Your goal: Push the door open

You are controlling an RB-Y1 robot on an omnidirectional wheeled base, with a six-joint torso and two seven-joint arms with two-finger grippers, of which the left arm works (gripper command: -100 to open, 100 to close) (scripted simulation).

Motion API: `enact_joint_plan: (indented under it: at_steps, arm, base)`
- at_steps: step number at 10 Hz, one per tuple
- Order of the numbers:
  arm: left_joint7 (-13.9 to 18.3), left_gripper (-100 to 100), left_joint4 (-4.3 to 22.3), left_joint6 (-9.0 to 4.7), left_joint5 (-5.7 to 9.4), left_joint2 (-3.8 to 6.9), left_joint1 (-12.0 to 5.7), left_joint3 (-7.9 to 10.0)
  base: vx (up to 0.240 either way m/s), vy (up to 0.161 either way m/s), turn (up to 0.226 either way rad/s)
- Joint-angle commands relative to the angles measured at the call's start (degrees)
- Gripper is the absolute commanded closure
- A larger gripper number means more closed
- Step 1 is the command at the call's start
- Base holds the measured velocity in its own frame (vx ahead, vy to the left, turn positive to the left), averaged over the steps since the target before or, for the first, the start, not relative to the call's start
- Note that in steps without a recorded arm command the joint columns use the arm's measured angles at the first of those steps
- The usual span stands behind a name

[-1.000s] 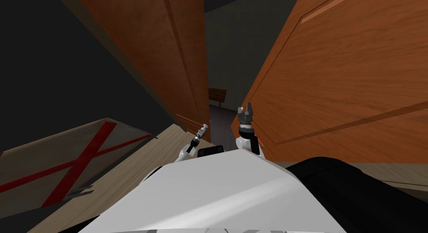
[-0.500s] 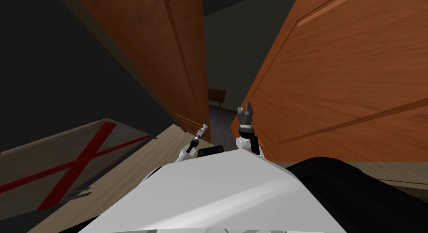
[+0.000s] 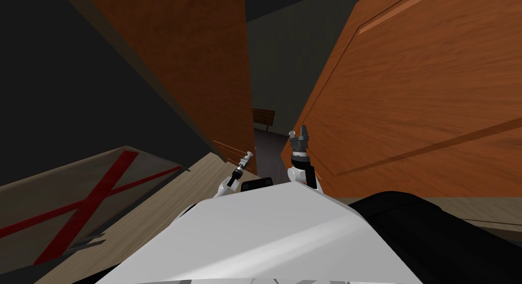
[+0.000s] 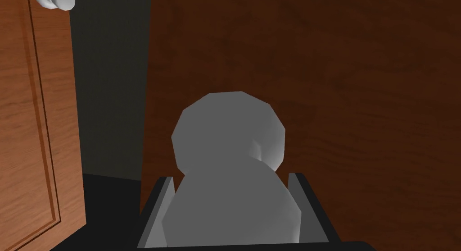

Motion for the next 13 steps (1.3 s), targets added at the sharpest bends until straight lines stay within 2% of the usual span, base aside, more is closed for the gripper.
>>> enact_joint_plan:
  at_steps: [1,2,5,6,10,11,13]
  arm:
    - [2.86,100,-0.51,-0.05,0.45,-0.09,0.05,0.60]
    - [3.27,100,-0.51,-0.05,0.45,-0.09,0.05,0.60]
    - [8.51,100,-0.80,0.09,1.15,-0.28,0.37,1.46]
    - [9.05,100,-0.80,0.09,1.15,-0.28,0.37,1.46]
    - [15.49,100,-1.16,0.26,2.04,-0.52,0.77,2.53]
    - [15.69,100,-1.16,0.26,2.04,-0.52,0.77,2.53]
    - [19.37,100,-1.41,0.37,2.64,-0.69,1.04,3.26]
  base:
    - [0.032,-0.026,-0.026]
    - [0.030,-0.018,-0.008]
    - [0.033,-0.020,-0.027]
    - [0.026,-0.017,-0.006]
    - [0.028,-0.019,-0.022]
    - [0.027,-0.011,-0.014]
    - [0.032,-0.022,-0.036]
